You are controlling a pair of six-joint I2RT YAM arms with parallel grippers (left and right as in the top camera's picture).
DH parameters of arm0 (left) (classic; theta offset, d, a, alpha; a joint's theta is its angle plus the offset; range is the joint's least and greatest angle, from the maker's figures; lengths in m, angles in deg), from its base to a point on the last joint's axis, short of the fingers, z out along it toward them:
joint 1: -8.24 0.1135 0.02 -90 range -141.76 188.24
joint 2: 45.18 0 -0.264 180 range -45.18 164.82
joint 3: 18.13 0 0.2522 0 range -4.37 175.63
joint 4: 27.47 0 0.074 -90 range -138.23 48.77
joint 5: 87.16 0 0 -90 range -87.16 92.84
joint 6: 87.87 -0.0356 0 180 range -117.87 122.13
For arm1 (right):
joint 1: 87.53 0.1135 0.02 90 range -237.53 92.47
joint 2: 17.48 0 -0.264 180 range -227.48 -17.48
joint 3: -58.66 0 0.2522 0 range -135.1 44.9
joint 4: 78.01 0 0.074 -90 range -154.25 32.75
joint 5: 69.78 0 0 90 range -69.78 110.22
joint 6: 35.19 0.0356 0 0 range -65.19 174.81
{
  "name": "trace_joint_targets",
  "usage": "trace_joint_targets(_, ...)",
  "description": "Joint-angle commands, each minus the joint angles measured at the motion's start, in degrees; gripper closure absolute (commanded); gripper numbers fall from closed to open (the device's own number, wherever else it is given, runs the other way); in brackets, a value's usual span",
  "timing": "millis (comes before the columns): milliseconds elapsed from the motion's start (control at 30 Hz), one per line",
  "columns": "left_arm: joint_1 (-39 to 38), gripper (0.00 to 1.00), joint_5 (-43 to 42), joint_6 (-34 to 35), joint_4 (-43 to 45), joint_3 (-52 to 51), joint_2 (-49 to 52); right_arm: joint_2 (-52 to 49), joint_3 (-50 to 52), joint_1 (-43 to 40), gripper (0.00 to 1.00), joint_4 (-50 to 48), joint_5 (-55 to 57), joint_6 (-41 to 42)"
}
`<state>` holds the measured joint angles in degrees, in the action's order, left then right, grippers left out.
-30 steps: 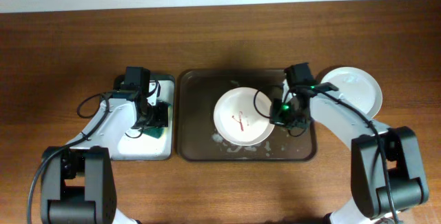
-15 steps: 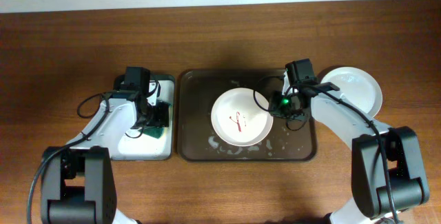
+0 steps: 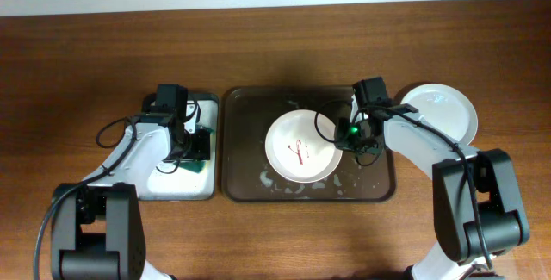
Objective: Clean dirty plates on tray and stack at the side
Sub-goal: 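Lift the sponge with the left gripper and bring it to the pink plate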
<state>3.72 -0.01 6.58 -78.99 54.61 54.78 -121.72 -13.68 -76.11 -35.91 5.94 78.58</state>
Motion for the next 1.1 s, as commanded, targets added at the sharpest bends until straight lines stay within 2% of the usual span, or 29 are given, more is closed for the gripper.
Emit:
trace_joint_targets(0, 0.3, 0.67, -0.8, -0.2, 0.0, -0.8, -0.9, -1.0, 0.8, 0.3, 0.91, -0.1, 1.0, 0.1)
trace_joint_targets(33, 0.3, 0.76, -0.8, -0.2, 0.2, -0.8, -0.9, -1.0, 0.8, 0.3, 0.93, 0.1, 1.0, 0.1)
trace_joint_targets(67, 0.3, 0.90, -0.8, -0.2, 0.2, -0.8, -0.9, -1.0, 0.8, 0.3, 0.94, 0.1, 1.0, 0.1)
trace_joint_targets(133, 0.3, 1.00, -0.8, -0.2, 0.6, -0.8, -0.9, -1.0, 0.8, 0.3, 0.93, 0.2, 1.0, 0.1)
trace_joint_targets(400, 0.3, 1.00, -0.9, 2.8, 1.6, 0.6, -2.6, -1.0, 0.8, 0.3, 0.93, 0.5, 1.0, 0.1)
trace_joint_targets(700, 0.3, 1.00, -0.8, 2.8, 3.3, 2.3, -12.0, -1.0, 0.9, 0.3, 0.93, 0.6, 1.0, 0.1)
trace_joint_targets(1067, 0.3, 1.00, -0.8, 2.8, 4.8, 2.3, -17.2, -1.0, 0.9, 0.3, 0.93, 0.8, 1.0, 0.1)
